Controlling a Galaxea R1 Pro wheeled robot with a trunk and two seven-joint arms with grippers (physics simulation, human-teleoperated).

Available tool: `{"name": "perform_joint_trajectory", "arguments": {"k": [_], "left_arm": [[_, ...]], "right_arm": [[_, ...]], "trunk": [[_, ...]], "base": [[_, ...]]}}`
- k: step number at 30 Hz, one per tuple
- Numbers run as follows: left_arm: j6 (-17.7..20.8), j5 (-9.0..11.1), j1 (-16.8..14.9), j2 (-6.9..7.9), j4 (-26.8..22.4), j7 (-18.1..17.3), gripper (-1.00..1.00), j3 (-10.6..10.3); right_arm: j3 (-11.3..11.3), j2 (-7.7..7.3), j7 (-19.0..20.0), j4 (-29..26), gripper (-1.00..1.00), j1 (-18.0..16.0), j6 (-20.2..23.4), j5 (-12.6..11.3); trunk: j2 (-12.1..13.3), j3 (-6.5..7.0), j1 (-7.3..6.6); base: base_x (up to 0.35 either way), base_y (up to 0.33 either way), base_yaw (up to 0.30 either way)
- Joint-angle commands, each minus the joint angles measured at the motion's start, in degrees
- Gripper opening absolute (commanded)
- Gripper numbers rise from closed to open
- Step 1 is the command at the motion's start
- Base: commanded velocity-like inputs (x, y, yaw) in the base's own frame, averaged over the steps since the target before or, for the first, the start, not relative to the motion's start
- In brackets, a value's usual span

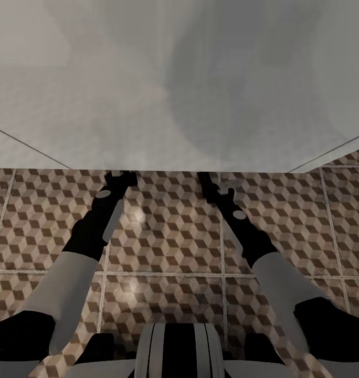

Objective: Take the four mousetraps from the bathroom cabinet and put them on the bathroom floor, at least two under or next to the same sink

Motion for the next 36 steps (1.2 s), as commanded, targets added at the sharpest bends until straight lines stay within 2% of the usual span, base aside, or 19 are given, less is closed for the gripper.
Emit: {"name": "perform_joint_trajectory", "arguments": {"k": [1, 11, 31, 36], "left_arm": [[0.26, 0.39, -0.02, 0.03, -0.29, 0.5, -1.0, -0.17], [0.26, 0.39, 0.0, 0.09, -0.79, 0.5, -1.0, -0.26], [0.17, 0.39, -0.01, 0.11, -1.16, 0.5, -1.0, -0.33], [0.17, 0.39, -0.02, 0.11, -1.2, 0.5, -1.0, -0.36]], "right_arm": [[0.27, -0.04, -0.24, 0.05, -1.0, -0.17, -0.13, -0.59], [0.27, -0.02, -0.25, 0.99, -1.0, -2.39, 0.01, -0.62], [0.19, 0.48, -0.24, 2.98, -1.0, -2.52, -0.38, -0.68], [0.18, 0.5, -0.21, 5.92, -1.0, -2.52, -1.14, -0.74]], "trunk": [[-0.01, -0.03, -0.01], [-0.01, -0.03, -0.01], [-0.01, -0.03, -0.01], [-0.01, -0.03, -0.01]], "base": [[0.0, 0.0, 0.0], [0.0, 0.0, 0.0], [0.0, 0.0, 0.0], [0.0, 0.0, 0.0]]}}
